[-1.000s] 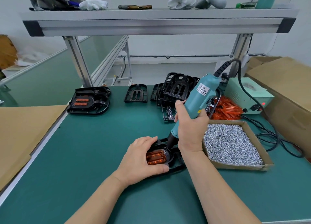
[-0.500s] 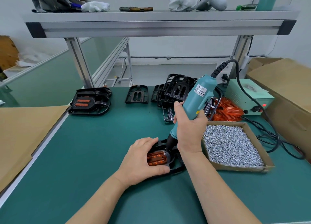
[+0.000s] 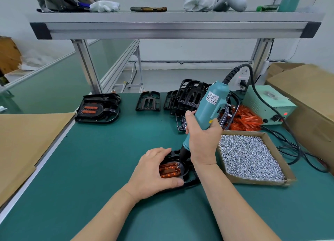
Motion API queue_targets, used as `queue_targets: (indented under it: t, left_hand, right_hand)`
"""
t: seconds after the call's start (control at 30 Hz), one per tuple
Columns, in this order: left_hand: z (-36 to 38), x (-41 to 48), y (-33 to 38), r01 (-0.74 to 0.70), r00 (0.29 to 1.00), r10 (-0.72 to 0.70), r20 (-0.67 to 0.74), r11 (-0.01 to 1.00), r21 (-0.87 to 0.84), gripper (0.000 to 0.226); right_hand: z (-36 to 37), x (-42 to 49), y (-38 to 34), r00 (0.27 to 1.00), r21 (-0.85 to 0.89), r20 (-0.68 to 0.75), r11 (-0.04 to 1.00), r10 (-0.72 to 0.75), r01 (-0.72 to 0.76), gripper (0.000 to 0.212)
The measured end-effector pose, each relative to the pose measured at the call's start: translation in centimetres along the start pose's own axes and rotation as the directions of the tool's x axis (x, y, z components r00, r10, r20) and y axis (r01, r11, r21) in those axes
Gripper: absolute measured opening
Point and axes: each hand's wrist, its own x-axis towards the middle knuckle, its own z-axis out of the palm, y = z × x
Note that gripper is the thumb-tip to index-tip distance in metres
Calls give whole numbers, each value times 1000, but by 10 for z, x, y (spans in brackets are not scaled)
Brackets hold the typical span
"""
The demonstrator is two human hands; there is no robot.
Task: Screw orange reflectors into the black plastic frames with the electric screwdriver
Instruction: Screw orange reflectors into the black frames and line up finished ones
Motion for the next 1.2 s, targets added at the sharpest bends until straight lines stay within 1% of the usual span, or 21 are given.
queue_targets:
  t: [0.33,0.5,0.57,0.7,0.93,1.03,1.13,1.2]
  left_hand:
    - [-1,0,1,-11,1000,11,-3,1000,6,113]
    - [-1,0,-1,-57,997,51,61,994,96,127]
    - [0,-1,-2,-64,996,57,62,992,107,129]
    - [1,-1,-1,-65,998,63,20,993,98,122]
    - [2,-1,0,-70,998,70,5,994,89,118]
    - [2,-1,1,-71,997,71,4,992,101,118]
    - [1,-1,1,-67,998,67,5,993,97,117]
    - [1,-1,2,-64,998,63,9,994,92,115]
  right_hand:
    - [6,0,1,1000,-25,8,1000,-10,10,19]
    - [5,0,3,1000,-14,14,1000,-15,15,16]
    - [5,-1,3,1000,-17,15,1000,-15,16,17]
    - [3,-1,5,1000,-18,19,1000,-7,7,19]
    - [1,0,7,999,-48,9,998,41,-41,22]
    - [-1,1,5,998,-13,13,998,54,-53,22]
    - [-5,-1,3,999,4,44,1000,18,-18,20]
    - [-7,-4,3,998,9,60,1000,-24,24,23]
